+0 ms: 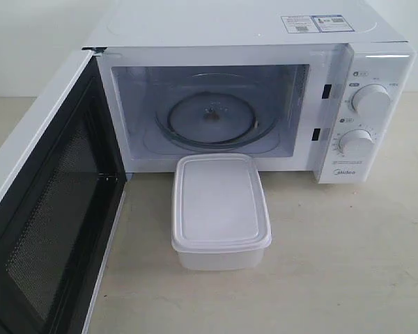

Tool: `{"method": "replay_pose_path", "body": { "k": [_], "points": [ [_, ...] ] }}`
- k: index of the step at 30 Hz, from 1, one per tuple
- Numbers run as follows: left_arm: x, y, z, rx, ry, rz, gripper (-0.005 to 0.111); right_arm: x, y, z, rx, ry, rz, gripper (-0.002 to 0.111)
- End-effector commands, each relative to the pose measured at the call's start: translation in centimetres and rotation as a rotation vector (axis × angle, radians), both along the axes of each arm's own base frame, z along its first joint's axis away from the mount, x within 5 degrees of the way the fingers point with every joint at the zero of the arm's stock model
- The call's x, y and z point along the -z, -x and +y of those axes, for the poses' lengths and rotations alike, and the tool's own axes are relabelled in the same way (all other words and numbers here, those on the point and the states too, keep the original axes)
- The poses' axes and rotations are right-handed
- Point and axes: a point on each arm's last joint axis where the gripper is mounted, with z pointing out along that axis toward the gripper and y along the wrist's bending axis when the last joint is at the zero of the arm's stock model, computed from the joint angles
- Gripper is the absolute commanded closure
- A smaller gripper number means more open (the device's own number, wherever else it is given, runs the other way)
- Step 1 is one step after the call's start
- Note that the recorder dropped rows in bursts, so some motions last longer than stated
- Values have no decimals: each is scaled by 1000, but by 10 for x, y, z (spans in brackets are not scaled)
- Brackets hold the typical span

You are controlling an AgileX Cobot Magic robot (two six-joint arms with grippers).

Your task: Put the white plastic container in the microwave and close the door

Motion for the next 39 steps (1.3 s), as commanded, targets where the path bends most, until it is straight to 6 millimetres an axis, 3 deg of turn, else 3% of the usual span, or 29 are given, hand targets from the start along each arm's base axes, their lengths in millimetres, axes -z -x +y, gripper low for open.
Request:
{"method": "replay_pose_path", "body": {
  "k": [1, 7, 17, 20, 24, 31, 39],
  "points": [
    [1, 0, 0, -3, 6, -4, 102, -23, -2, 0, -2, 32, -252, 108],
    [1, 0, 0, -3, 6, -4, 102, -52, 3, 0, -3, 22, -577, 108],
    [1, 0, 0, -3, 6, -4, 102, -68, 10, 0, 5, -13, -768, 108],
    [1, 0, 0, -3, 6, -4, 102, -64, 6, -3, 30, -93, -649, 108],
    [1, 0, 0, -3, 6, -4, 102, -73, -4, -1, 15, 56, -457, 108],
    [1, 0, 0, -3, 6, -4, 102, -60, -48, -1, 16, 67, -204, 108],
    [1, 0, 0, -3, 6, -4, 102, -54, -75, -3, 46, 69, -189, 108]
  ]
}}
